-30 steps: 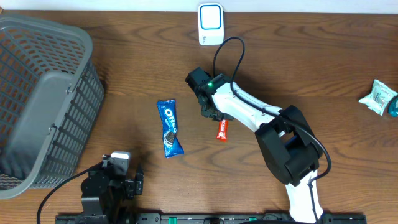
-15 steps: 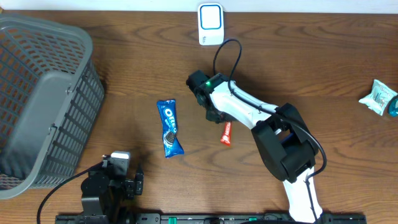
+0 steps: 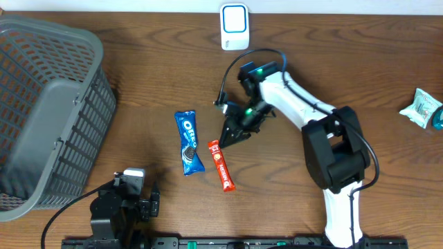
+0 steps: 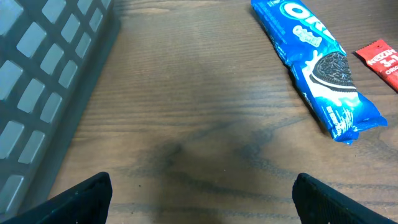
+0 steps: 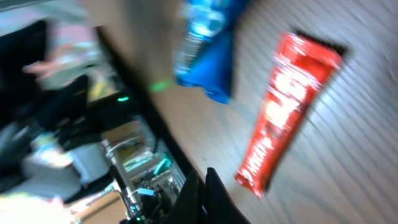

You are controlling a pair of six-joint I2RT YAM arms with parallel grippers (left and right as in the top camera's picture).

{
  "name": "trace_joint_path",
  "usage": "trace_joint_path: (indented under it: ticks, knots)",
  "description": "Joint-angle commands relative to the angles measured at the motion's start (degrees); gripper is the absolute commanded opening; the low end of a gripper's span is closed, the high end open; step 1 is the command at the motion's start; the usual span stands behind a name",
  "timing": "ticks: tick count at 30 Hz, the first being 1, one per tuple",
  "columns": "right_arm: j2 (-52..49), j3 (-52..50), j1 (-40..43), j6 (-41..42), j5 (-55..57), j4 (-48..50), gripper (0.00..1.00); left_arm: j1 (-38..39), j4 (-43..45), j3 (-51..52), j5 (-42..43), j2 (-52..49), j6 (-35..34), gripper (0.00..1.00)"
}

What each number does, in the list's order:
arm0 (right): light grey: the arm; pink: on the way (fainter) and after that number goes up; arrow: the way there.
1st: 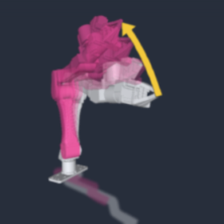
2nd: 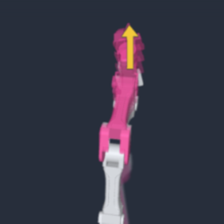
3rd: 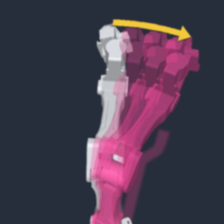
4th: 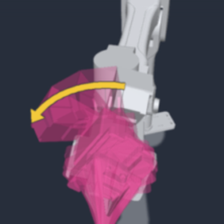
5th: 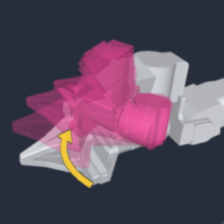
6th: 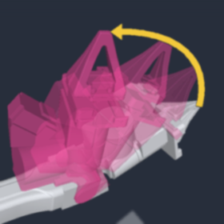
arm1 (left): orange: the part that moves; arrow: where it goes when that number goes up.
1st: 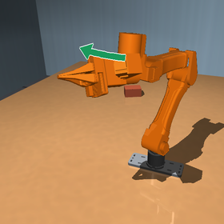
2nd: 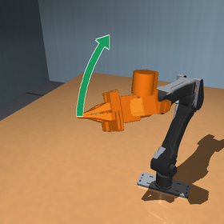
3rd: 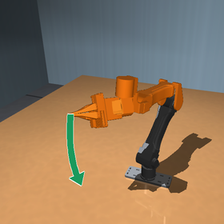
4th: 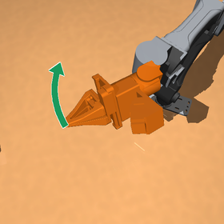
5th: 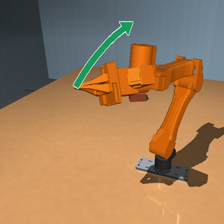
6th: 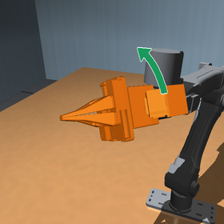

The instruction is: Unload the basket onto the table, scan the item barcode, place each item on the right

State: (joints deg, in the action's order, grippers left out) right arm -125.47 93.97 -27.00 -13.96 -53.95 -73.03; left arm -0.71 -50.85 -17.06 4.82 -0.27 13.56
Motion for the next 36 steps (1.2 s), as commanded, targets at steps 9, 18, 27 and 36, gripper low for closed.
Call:
trace_joint_path:
  ticks: [9, 18, 27, 36]
  knots:
    - [1.73, -1.86, -3.06, 3.08, 15.72, 3.91, 0.75, -0.24, -0.13, 0.13, 0.55, 0.02, 0.55, 0.93]
    - [1.73, -1.86, -16.79, 24.68, 43.12, 5.77, 0.67, -0.24, -0.13, 0.13, 0.55, 0.02, 0.55, 0.93]
    - [1.6, -3.06, -28.09, 38.21, 70.49, 7.17, 0.99, -0.24, -0.11, 0.13, 0.55, 0.02, 0.57, 0.93]
    - [1.6, -12.31, -31.5, 37.07, 70.62, 14.99, 0.49, -0.24, -0.13, 0.13, 0.55, 0.02, 0.55, 0.93]
